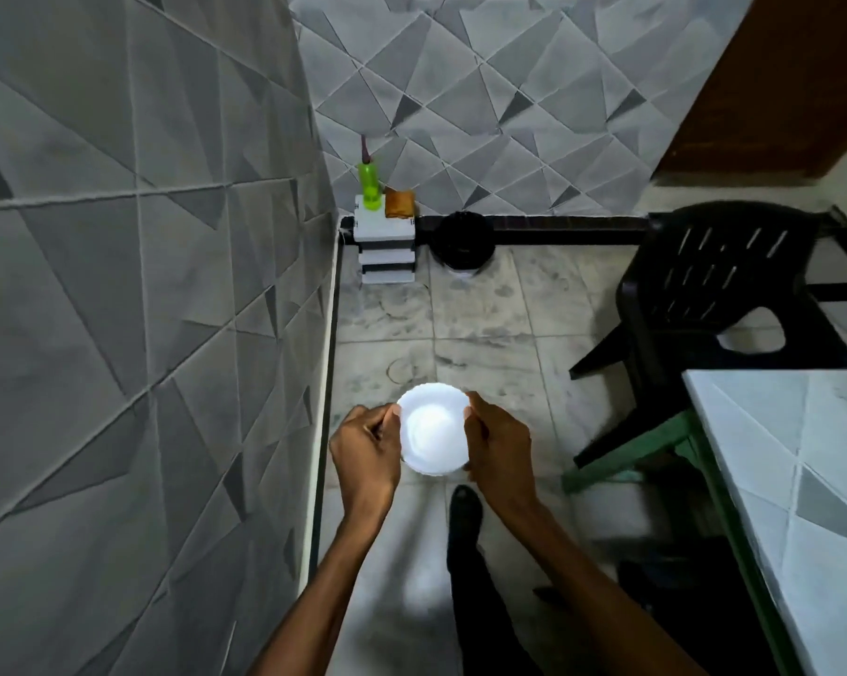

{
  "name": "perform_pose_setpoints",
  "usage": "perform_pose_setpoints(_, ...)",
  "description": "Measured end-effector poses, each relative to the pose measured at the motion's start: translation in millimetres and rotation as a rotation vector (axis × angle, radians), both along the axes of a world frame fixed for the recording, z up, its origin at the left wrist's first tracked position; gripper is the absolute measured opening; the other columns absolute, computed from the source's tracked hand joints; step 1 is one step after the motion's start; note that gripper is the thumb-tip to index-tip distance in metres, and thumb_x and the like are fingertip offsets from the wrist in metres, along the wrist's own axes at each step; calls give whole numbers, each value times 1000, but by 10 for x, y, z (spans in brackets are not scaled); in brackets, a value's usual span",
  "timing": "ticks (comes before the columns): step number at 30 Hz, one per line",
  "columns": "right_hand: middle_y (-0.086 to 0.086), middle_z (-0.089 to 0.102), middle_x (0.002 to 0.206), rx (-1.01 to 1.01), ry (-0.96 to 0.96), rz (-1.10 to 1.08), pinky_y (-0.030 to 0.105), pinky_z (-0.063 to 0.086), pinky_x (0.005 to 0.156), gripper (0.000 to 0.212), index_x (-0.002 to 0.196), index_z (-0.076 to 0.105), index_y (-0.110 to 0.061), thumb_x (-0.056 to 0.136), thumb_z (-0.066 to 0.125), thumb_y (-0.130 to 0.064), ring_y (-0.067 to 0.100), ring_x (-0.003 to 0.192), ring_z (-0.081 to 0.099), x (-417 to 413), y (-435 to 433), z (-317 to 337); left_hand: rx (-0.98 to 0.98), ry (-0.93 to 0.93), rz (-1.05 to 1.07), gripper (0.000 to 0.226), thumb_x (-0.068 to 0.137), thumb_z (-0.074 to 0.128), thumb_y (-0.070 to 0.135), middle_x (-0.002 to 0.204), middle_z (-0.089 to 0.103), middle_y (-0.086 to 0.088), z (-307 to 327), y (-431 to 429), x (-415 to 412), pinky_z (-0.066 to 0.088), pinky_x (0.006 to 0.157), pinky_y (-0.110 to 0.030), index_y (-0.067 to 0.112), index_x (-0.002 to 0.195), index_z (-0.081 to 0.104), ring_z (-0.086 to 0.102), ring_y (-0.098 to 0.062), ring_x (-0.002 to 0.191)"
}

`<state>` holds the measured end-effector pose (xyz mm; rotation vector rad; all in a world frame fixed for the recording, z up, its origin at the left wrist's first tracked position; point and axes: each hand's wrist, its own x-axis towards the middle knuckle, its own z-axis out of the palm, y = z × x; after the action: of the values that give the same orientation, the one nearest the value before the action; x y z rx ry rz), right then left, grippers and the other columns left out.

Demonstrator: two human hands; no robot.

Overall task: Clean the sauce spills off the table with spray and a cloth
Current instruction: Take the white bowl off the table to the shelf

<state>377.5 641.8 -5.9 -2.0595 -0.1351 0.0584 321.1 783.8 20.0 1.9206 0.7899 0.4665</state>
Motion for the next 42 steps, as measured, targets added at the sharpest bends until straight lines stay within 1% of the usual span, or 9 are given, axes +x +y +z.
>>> perform_pose_setpoints(5,-1,68,94,18,-5,76,32,58,55,29,128,70,-9,103,55,-12,19,78,65,1291,456,-97,18,61,20,18,95,61,24,75,66,0,-101,462,1193,40,57,-10,20,89,78,61,-8,69)
perform_pose_setpoints(10,10,75,111,-77,-100,148,28,54,79,30,128,69,-7,101,58,-8,16,96,65,2616,964,-35,24,84,60,22,95,60,30,74,69,2,-100,971,2408,55,57,-30,20,89,79,66,-14,69)
perform_pose_setpoints(17,13,74,116,-132,-108,189,22,46,83,30,129,68,-5,100,59,-7,14,100,62,4305,1897,-138,-46,51,103,21,94,62,28,75,72,4,-145,1825,4030,57,63,-30,16,88,79,69,-14,73)
perform_pose_setpoints(21,14,77,100,-139,-158,204,26,52,76,29,120,73,-4,100,53,-12,19,84,69,5342,2567,-260,-114,76,99,17,91,63,29,81,74,4,-442,2607,5081,58,67,-34,23,92,79,69,-15,76)
perform_pose_setpoints(24,4,72,76,-86,54,224,30,56,54,25,121,72,-17,104,55,-17,17,54,68,6085,2991,-310,-155,78,42,15,90,65,25,83,72,3,-548,3156,5841,56,70,-30,16,95,77,68,-17,79)
perform_pose_setpoints(27,5,68,75,13,237,241,24,54,46,20,118,67,-20,100,62,-12,8,49,66,6740,3331,-349,-190,31,-41,14,89,67,14,81,67,12,-568,3641,6492,53,67,-16,18,100,75,65,-8,77)
perform_pose_setpoints(31,11,68,80,12,385,205,23,58,51,14,110,68,-6,96,66,-5,6,51,68,7532,3792,-522,-382,102,-70,28,87,69,9,94,73,14,-874,4266,7264,60,83,-43,35,97,71,69,-11,92)
perform_pose_setpoints(37,1,69,75,-49,471,201,20,57,52,16,110,65,-18,96,68,-11,1,52,66,8619,4498,-1344,-430,182,-25,31,85,68,4,94,72,8,-1545,4923,8311,58,88,-48,33,97,71,69,-17,93)
perform_pose_setpoints(42,-5,67,69,-56,613,172,33,63,64,15,96,63,-18,93,71,-6,8,53,67,9309,4953,-2405,-411,270,33,28,86,65,2,88,69,6,-2569,5338,9096,58,85,-47,23,103,74,67,-16,85)
